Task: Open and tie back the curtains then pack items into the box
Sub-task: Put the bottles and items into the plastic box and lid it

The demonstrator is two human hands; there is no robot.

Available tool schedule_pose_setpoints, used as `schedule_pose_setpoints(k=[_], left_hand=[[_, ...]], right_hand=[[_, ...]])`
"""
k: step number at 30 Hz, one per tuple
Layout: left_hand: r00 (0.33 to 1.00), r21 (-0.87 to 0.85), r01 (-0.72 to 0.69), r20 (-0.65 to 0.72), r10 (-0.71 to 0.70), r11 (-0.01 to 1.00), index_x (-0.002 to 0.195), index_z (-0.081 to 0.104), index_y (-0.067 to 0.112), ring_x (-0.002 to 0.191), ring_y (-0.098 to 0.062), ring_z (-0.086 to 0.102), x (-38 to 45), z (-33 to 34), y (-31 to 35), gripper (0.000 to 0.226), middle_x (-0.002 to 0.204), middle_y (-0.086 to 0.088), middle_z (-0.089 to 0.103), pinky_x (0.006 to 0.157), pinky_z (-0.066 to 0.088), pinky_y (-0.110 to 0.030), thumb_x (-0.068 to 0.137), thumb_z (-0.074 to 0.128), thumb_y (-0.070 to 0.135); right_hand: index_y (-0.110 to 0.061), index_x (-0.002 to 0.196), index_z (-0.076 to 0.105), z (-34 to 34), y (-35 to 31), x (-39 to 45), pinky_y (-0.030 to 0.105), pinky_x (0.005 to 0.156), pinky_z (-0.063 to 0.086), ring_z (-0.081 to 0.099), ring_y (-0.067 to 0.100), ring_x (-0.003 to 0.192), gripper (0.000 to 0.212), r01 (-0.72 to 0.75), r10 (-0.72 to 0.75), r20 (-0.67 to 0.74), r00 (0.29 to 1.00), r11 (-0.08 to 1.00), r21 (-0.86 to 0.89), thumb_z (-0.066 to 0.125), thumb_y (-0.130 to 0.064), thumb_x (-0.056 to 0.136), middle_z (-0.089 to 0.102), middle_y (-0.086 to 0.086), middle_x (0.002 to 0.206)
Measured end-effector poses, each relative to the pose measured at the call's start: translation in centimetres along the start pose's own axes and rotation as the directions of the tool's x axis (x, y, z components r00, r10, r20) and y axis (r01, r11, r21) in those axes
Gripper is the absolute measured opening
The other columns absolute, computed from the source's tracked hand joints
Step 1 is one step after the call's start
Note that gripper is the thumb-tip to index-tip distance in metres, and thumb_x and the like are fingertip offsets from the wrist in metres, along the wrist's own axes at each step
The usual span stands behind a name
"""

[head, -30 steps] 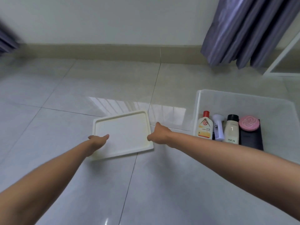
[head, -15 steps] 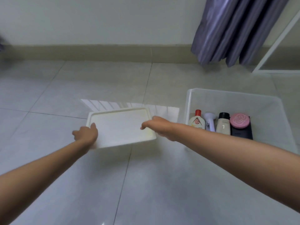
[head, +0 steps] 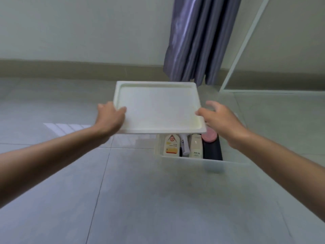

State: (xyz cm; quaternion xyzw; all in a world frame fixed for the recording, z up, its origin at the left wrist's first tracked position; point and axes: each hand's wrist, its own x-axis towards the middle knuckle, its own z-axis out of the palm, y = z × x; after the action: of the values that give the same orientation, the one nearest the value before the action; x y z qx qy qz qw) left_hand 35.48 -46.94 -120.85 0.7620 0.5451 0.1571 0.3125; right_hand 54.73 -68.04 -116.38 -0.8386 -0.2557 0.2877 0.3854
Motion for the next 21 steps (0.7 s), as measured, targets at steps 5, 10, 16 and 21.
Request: schedule_pose_setpoints(k=[5,10,16,21], left_hand=[[0.979,0.008,-0.117,0.167,0.114,0.993,0.108,0.053,-0.004,0.087,-0.032,0.048,-2.8,5.0,3.8,0.028,0.119,-0.020,0.042,0.079,0.043,-0.037,0.091,0.036,0.011],[0.935,0.020,-0.212,0.296,0.196,0.977,0.101,0.055,0.001,0.095,-0.030,0.050,-4.3,7.8,4.9,0.022,0.111,-0.014,0.045,0.083,0.043,-0.035,0.091,0.039,0.013],[0.903,0.097,-0.313,0.340,0.264,0.945,0.104,0.056,0.004,0.102,-0.030,0.049,-4.9,8.4,4.3,0.021,0.110,-0.011,0.042,0.089,0.047,-0.043,0.091,0.050,0.020],[0.884,0.114,-0.367,0.350,0.309,0.923,0.104,0.056,0.004,0.098,-0.029,0.051,-5.3,8.1,4.1,0.022,0.109,-0.010,0.042,0.085,0.047,-0.039,0.091,0.051,0.022]], right_hand=[[-0.025,0.139,0.045,-4.5,4.8,-1.7,0.045,0.100,0.046,0.059,0.025,0.112,0.081,-0.151,0.148,-0.142,0.979,0.989,-0.009,0.059,-0.053,0.064,0.060,0.004,0.127],[-0.031,0.134,0.045,-6.8,7.6,-3.3,0.041,0.096,0.047,0.060,0.024,0.104,0.062,-0.230,0.225,-0.193,0.955,0.973,-0.004,0.062,-0.044,0.076,0.062,0.001,0.111],[-0.039,0.127,0.046,-7.6,10.4,-4.0,0.048,0.096,0.049,0.064,0.021,0.102,0.076,-0.273,0.273,-0.156,0.949,0.962,0.020,0.059,-0.056,0.054,0.067,-0.002,0.106],[-0.034,0.129,0.048,-7.2,10.7,-3.9,0.047,0.095,0.050,0.064,0.021,0.101,0.072,-0.261,0.258,-0.166,0.952,0.965,0.007,0.060,-0.052,0.061,0.066,-0.004,0.107]])
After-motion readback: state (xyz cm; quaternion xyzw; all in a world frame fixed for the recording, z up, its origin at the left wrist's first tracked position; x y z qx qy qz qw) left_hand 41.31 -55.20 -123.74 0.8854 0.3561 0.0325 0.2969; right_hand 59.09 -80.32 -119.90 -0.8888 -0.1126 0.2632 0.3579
